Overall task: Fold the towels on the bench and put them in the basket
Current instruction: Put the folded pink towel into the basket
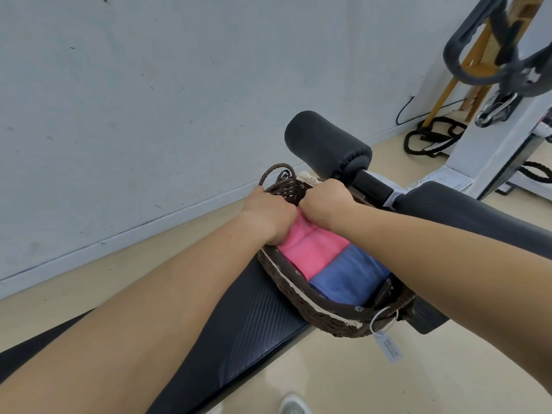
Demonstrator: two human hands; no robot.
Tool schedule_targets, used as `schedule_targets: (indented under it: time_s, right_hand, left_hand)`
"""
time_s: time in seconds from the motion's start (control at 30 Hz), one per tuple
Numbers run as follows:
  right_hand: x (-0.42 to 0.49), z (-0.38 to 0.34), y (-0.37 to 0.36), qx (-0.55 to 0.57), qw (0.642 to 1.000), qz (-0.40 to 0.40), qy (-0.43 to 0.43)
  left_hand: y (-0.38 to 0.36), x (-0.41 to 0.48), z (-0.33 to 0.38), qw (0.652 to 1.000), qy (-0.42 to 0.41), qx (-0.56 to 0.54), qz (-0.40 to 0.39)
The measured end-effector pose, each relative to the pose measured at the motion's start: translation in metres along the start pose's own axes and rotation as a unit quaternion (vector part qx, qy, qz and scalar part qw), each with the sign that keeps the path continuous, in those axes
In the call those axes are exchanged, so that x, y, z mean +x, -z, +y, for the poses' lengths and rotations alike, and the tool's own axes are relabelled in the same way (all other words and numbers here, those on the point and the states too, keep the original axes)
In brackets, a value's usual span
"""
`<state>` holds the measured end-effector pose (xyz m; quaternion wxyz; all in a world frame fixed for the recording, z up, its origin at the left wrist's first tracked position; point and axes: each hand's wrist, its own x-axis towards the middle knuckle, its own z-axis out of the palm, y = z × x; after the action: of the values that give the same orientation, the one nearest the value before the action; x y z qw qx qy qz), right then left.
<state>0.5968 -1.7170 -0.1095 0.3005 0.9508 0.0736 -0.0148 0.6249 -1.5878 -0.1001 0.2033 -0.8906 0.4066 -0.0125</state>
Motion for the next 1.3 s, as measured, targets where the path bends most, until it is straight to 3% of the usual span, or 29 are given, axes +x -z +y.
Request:
schedule_targets:
  time_s: [0.1,0.2,0.27,0.33,0.43,0.53,0.7,0.83,1.3]
  right_hand:
    - [0.004,0.001,0.006,0.015,1.000,0.023,-0.012]
    - [0.005,0.010,0.010,0.102,0.992,0.052,-0.051]
    - [0.002,0.018,0.008,0.186,0.981,0.008,-0.051]
    - [-0.002,0.024,0.006,0.244,0.967,-0.065,-0.028]
    - [-0.001,0.023,0.004,0.277,0.952,-0.133,-0.006]
    - [-0.004,0.021,0.008,0.303,0.938,-0.164,-0.028]
    - [-0.030,0.027,0.038,0.389,0.910,-0.033,-0.135]
    - [-0.067,0.017,0.078,0.445,0.880,0.027,-0.161]
    - [-0.171,-0.102,0.205,0.402,0.915,0.021,-0.040]
  left_hand:
    - [0.002,0.001,-0.002,1.000,-0.004,-0.015,-0.013]
    - [0.004,-0.001,-0.004,0.999,0.002,-0.030,0.032]
    - [0.003,-0.004,-0.004,0.998,0.007,-0.033,0.049]
    - [0.002,-0.006,-0.004,0.999,0.000,-0.050,0.012]
    - [-0.001,-0.005,-0.003,0.996,-0.005,-0.075,-0.051]
    - [0.007,-0.009,-0.005,0.991,-0.006,-0.122,-0.060]
    - [0.036,-0.056,-0.019,0.972,0.046,-0.228,0.043]
    - [0.044,-0.117,-0.036,0.959,0.104,-0.257,0.052]
    - [0.024,-0.348,-0.055,0.934,0.263,-0.242,0.004]
